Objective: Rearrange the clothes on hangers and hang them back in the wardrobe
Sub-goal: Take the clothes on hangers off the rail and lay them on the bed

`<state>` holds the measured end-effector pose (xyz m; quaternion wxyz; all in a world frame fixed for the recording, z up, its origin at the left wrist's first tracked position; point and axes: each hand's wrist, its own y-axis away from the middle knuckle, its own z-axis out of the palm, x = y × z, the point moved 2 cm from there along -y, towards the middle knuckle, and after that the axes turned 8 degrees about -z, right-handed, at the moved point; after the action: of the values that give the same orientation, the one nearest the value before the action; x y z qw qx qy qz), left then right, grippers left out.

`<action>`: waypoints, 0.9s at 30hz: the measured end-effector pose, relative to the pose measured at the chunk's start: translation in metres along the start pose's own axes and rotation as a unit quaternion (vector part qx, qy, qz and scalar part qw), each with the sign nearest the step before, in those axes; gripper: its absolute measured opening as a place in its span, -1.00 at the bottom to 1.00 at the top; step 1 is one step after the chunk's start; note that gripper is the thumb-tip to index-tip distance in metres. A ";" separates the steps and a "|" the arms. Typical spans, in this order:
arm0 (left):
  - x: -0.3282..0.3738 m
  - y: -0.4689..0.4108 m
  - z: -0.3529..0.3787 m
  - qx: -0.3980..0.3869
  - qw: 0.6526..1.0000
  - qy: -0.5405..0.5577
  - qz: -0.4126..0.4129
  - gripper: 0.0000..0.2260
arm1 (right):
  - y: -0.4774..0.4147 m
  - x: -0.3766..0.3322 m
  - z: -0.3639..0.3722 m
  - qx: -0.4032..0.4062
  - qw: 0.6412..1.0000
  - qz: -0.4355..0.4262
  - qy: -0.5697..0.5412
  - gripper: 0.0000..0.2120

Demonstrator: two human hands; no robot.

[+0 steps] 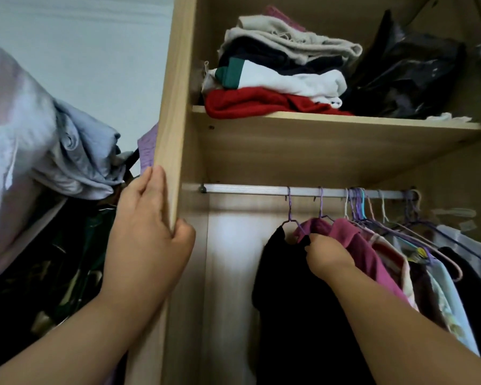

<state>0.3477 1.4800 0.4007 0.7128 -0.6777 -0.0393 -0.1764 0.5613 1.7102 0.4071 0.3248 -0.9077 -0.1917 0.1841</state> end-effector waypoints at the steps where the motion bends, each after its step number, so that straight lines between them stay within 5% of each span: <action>1: 0.000 0.000 0.000 0.003 1.000 -0.006 0.004 -0.31 | -0.002 -0.001 -0.001 0.004 1.000 0.006 -0.004 -0.69; 11: 0.004 0.000 0.001 0.010 0.999 -0.033 0.000 -0.32 | 0.002 0.001 -0.030 0.066 0.997 -0.009 0.049 -0.67; 27: 0.005 0.002 0.001 -0.023 0.999 -0.015 -0.033 -0.34 | 0.000 -0.010 -0.082 0.045 0.998 0.002 0.039 -0.74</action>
<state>0.3528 1.4803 0.4002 0.6900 -0.6951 -0.0681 -0.1902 0.5900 1.6629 0.4687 0.3722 -0.8990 -0.1686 0.1575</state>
